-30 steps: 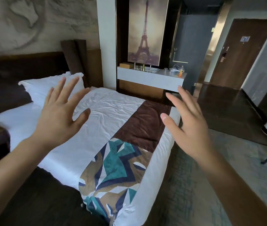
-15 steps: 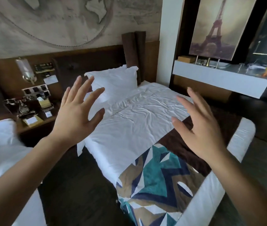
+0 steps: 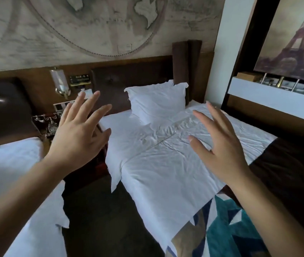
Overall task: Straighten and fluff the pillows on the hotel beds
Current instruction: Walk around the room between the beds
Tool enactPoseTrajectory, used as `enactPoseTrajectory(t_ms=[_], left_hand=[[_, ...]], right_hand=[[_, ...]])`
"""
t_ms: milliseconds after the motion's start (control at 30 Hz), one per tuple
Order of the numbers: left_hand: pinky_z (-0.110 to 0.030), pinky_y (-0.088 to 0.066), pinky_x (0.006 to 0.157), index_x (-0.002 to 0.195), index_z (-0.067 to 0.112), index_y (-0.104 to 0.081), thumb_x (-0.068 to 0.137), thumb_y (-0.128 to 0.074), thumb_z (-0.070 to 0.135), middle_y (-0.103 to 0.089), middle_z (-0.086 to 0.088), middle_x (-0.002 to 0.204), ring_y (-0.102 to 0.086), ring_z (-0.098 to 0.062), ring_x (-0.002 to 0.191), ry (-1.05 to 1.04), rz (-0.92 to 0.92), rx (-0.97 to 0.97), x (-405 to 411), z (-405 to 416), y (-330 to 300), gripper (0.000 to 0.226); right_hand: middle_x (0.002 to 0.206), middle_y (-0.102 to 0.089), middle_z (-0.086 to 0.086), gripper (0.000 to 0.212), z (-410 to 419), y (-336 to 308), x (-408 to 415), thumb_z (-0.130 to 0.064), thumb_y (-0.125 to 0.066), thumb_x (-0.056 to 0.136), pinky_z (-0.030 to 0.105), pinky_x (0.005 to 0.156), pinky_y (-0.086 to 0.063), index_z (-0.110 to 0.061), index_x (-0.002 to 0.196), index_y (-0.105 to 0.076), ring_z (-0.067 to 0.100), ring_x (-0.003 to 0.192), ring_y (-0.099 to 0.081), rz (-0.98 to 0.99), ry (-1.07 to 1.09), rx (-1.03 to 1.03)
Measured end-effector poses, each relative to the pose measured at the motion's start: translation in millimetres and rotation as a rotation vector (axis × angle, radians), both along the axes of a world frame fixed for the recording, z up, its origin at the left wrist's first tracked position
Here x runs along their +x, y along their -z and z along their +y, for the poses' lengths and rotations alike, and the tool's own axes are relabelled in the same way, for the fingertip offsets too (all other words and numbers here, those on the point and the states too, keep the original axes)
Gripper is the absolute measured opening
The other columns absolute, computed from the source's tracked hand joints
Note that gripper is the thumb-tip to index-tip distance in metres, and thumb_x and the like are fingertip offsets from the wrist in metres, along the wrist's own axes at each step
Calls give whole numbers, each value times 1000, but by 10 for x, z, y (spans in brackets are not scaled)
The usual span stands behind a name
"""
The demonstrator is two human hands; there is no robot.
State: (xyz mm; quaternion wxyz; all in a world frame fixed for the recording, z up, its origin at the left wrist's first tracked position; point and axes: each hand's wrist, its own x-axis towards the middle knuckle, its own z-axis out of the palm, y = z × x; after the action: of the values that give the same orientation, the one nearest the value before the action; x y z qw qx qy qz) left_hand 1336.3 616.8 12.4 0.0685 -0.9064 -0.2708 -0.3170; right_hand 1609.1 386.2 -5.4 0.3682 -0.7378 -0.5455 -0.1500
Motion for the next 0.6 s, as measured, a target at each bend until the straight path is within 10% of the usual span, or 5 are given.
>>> enactPoseTrajectory(t_ms=[600], left_hand=[[-63, -16, 126, 155, 25, -45, 95, -42, 55, -22, -4, 173, -6, -30, 162, -238, -10, 65, -409, 2016, -110, 66]], right_hand=[[170, -21, -5, 58, 2960, -179, -131, -40, -60, 99, 48, 123, -30, -30, 153, -43, 16, 158, -13, 5, -327, 64]])
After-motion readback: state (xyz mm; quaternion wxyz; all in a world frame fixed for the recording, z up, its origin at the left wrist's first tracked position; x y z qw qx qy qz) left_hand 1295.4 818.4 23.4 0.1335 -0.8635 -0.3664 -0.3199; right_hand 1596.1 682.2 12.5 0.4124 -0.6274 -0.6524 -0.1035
